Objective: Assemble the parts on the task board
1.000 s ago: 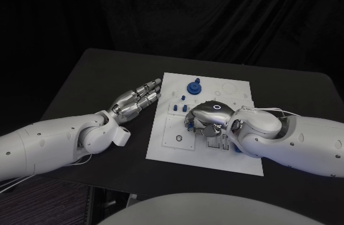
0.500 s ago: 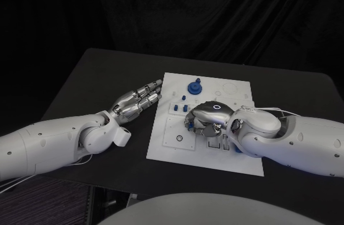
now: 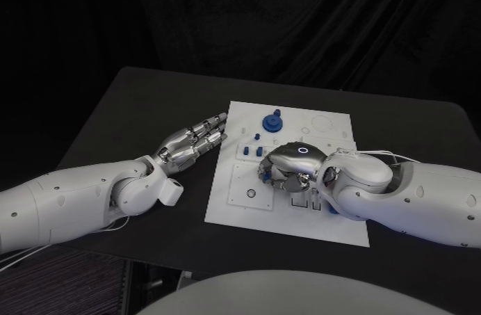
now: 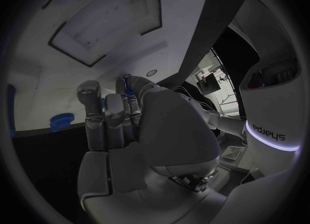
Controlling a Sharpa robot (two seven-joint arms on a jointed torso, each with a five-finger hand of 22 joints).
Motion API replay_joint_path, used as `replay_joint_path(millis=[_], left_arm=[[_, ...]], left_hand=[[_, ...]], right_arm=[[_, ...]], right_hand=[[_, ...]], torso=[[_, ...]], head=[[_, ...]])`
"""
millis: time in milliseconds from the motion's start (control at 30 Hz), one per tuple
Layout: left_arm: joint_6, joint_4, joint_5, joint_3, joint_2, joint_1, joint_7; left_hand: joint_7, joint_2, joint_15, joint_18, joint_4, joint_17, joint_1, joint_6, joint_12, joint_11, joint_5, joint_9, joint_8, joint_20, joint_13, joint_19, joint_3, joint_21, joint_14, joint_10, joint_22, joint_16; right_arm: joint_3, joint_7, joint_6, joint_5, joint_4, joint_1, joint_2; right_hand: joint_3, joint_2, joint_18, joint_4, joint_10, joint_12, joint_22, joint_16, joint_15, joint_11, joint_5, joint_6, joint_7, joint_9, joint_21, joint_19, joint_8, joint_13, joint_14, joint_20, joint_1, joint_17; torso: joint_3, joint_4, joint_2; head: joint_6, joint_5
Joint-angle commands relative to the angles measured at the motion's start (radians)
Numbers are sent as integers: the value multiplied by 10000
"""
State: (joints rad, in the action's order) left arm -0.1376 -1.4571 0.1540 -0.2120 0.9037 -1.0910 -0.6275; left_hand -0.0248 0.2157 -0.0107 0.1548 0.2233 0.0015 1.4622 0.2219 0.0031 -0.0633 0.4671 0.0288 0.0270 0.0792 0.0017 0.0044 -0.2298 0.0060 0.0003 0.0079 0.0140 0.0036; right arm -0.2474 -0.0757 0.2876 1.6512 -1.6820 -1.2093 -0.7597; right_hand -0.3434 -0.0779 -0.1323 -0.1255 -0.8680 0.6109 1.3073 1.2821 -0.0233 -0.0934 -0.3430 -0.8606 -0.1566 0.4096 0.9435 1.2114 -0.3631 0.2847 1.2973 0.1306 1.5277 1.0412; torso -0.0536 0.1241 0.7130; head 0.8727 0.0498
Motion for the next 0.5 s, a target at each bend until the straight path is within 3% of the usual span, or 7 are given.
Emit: replay_joint_path(millis=[33, 433, 500], left_arm=[[-145, -13, -10, 10, -22, 22, -64], [-162, 4, -10, 9, -32, 30, -41], [-163, 5, -10, 9, -31, 31, -36]], left_hand=[[-28, 112, 41, 64, -1, -15, -11, 34, -29, -30, 47, 12, 30, 48, -15, -13, 75, -22, -3, -74, 4, -36], [-28, 112, 41, 64, -1, -15, -11, 34, -29, -30, 47, 12, 30, 48, -15, -13, 75, -22, -3, -74, 4, -36], [-28, 112, 41, 64, -1, -15, -11, 34, -29, -30, 47, 12, 30, 48, -15, -13, 75, -22, -3, -74, 4, -36]], right_arm=[[2, -87, -106, 8, -13, 27, 8], [2, -334, -595, 8, 32, 43, 40], [2, -370, -644, 8, 27, 57, 32]], right_hand=[[7, -77, 7, 75, 46, -48, 885, -50, -21, -39, 70, 58, -18, -14, -69, -74, 52, -9, -69, -9, 2, -24], [66, -284, -114, 21, 901, -136, 687, -323, -232, -278, 186, 552, -60, -262, -890, -696, 410, 68, -618, 154, -120, -482], [71, -325, -126, 23, 1232, -85, 666, -330, -324, -384, 217, 914, 34, -369, -998, -794, 603, 135, -721, 229, -120, -536]], torso=[[-1, 4, 8], [7, -12, -7], [7, -11, -7]], head=[[-1, 2], [-1, 33], [-1, 38]])
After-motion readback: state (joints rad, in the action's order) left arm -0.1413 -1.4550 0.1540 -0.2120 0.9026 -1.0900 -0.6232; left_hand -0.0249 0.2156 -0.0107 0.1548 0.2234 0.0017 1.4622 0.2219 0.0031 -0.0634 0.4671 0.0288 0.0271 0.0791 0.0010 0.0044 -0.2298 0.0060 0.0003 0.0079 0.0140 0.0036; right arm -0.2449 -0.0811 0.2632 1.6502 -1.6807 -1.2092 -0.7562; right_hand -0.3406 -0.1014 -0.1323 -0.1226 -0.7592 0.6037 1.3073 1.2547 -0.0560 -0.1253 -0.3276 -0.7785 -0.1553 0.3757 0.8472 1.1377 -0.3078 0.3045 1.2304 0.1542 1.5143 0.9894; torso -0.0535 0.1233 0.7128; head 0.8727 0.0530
